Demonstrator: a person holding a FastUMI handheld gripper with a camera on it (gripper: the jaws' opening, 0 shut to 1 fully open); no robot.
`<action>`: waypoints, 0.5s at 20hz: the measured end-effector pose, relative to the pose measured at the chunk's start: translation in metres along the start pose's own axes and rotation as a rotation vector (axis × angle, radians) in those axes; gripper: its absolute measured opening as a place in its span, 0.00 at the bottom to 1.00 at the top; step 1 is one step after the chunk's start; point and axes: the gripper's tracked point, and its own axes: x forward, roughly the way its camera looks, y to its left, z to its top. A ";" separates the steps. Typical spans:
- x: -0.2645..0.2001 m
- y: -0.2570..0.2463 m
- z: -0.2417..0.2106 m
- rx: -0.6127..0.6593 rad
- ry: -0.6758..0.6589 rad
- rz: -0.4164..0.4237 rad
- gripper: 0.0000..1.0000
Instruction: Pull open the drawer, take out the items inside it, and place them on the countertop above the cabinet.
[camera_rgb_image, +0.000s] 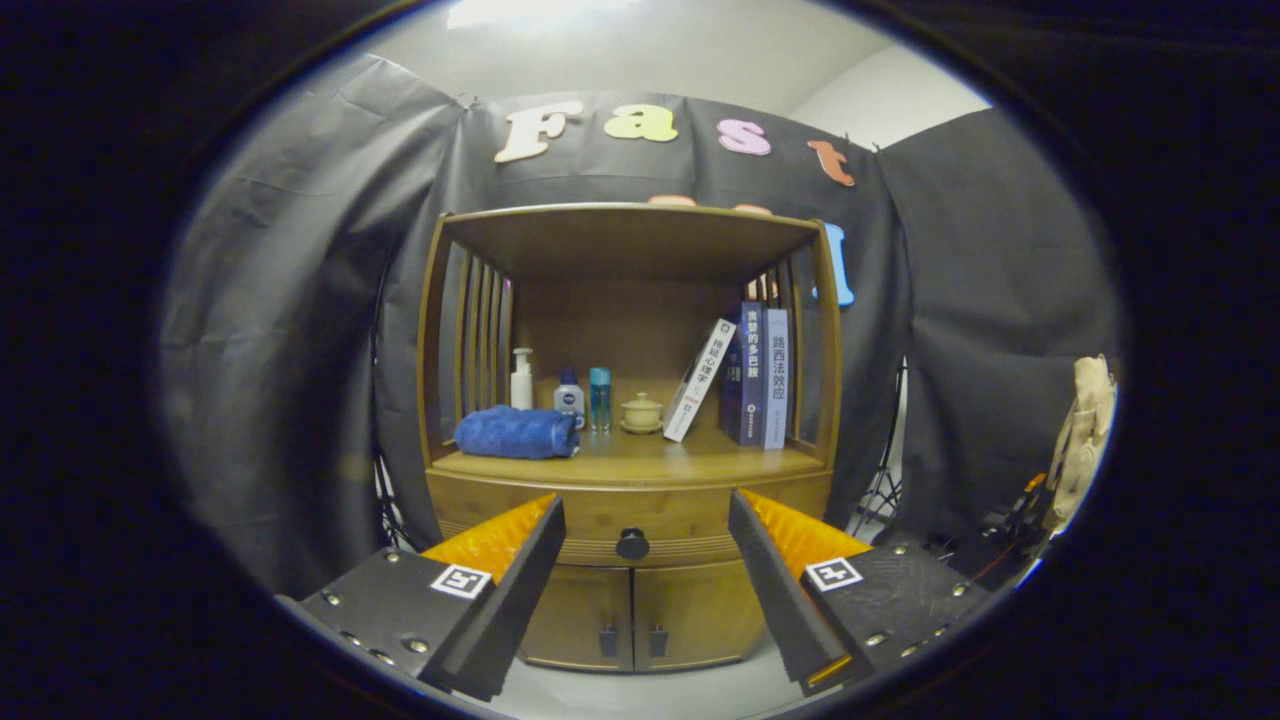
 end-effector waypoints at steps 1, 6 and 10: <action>0.000 0.000 -0.001 0.006 0.002 0.002 0.99; 0.002 0.004 -0.003 -0.009 0.011 0.025 0.98; 0.005 0.002 -0.003 -0.009 0.004 0.019 0.98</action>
